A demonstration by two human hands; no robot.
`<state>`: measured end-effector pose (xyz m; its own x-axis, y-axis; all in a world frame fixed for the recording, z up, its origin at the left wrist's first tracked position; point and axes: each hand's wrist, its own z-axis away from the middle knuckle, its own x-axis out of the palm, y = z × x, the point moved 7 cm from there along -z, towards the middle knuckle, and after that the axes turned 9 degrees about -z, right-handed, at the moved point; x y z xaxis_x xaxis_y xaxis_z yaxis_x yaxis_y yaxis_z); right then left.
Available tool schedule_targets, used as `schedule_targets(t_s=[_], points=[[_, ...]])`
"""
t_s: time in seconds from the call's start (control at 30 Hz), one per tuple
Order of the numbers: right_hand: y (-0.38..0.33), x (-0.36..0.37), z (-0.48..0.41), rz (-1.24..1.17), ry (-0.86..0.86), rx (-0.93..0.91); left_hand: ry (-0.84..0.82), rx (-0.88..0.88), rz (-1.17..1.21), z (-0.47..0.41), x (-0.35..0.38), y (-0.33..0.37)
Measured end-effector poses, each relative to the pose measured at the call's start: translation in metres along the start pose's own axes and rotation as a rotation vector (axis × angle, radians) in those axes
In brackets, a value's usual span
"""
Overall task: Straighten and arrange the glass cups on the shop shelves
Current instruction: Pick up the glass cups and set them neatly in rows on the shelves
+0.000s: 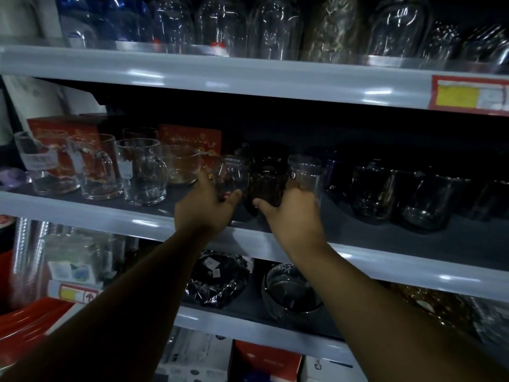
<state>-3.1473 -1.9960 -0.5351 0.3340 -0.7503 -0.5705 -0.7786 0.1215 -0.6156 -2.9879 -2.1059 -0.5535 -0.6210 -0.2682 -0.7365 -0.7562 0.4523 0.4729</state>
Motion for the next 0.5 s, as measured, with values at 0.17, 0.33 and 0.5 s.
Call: schedule_targets(t_s=[0.17,0.33,0.5], points=[[0.0009,-0.0028,-0.0027,0.048,-0.040,0.057,0.002,-0.010,0.002,-0.0007,0.0020,-0.0023],[-0.0014,-0.0053,-0.0004,0.051,-0.008,0.037,0.001,-0.011,0.009,0.0009,0.0013,-0.0006],[-0.0005,-0.0027,-0.0007,0.081,0.002,0.052,-0.005,-0.026,0.004,0.0003,0.0012,-0.0017]])
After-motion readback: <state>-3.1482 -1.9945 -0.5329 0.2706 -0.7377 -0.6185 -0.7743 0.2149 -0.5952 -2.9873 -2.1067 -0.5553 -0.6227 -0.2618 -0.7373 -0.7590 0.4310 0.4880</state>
